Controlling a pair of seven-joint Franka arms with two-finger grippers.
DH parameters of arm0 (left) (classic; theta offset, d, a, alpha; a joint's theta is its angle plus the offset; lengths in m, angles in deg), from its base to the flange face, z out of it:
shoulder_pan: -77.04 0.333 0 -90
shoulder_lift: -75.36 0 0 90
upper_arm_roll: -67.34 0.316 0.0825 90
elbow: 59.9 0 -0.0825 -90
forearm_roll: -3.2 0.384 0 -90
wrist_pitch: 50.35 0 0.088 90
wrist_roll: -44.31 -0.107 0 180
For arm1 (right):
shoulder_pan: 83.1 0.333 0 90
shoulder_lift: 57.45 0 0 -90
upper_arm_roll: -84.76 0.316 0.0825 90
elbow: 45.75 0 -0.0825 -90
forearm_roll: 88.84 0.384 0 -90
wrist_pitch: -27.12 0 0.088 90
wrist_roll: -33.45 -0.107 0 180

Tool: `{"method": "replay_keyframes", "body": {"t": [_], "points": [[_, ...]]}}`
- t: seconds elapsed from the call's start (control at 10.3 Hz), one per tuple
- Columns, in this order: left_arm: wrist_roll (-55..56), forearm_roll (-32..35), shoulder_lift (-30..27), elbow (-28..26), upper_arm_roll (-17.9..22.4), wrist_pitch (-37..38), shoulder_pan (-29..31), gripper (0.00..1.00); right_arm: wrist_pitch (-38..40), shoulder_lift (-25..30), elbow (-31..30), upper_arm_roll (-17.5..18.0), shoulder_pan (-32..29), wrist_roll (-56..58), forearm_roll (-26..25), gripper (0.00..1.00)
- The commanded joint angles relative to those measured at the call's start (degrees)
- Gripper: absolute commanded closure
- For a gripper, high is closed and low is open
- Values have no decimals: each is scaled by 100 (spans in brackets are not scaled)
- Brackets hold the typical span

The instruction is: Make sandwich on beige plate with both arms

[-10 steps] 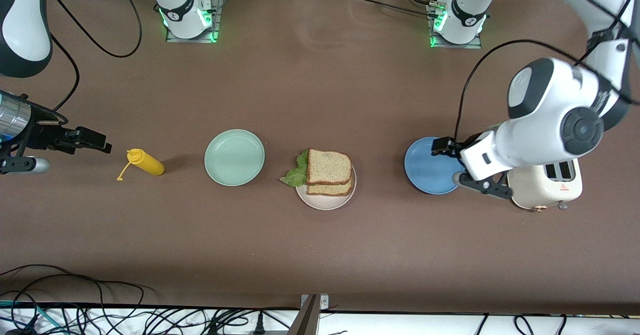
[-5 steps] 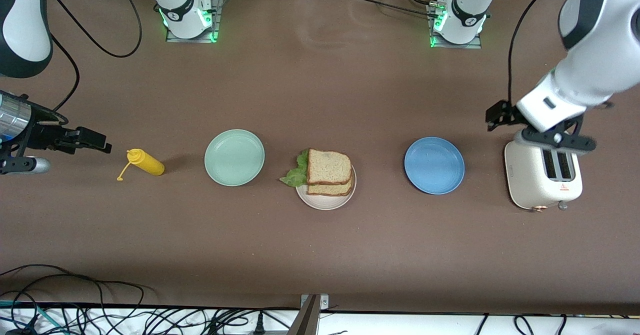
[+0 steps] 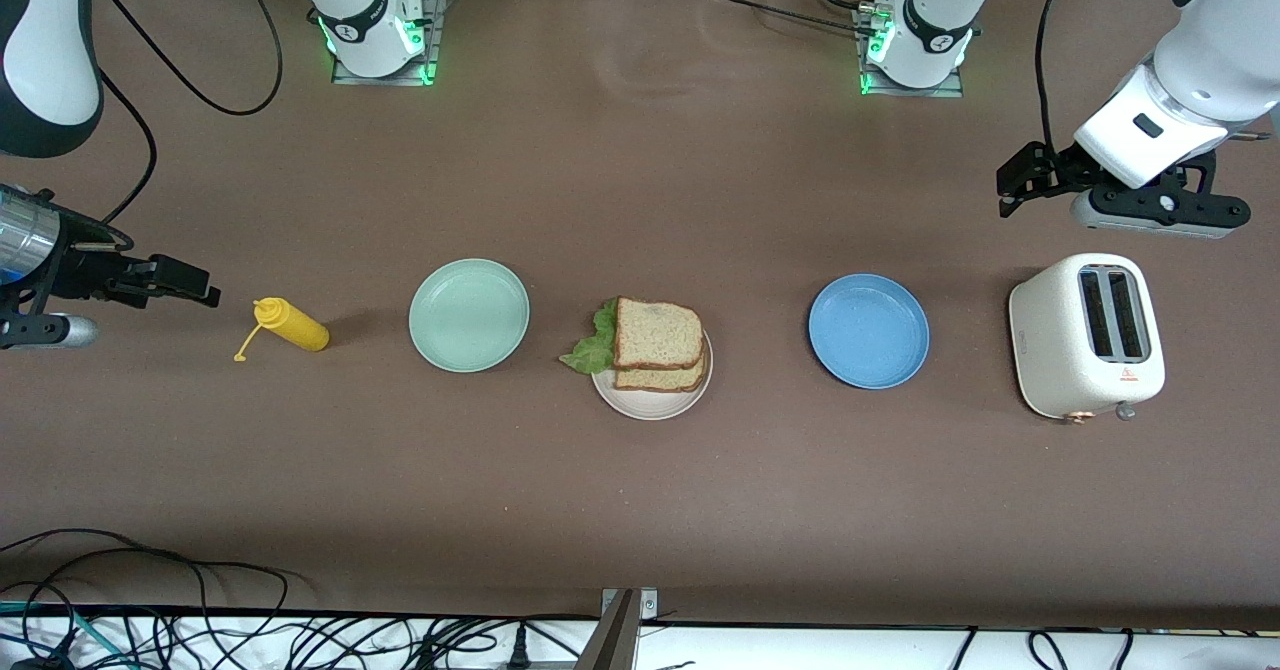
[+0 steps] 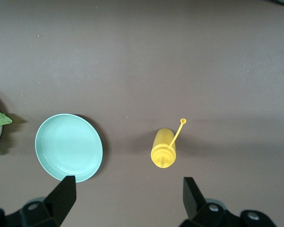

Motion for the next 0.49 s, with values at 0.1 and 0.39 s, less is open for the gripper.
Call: {"method": "replay_keyframes", "body": {"t": [0.1,0.39], "points": [[54,-138,55,233,-14,319,6,0,-87,126,-149,60,37,-33,-352,0],[142,-68,293,656,-14,751,6,0,-61,152,-157,51,37,-24,-362,0]]}}
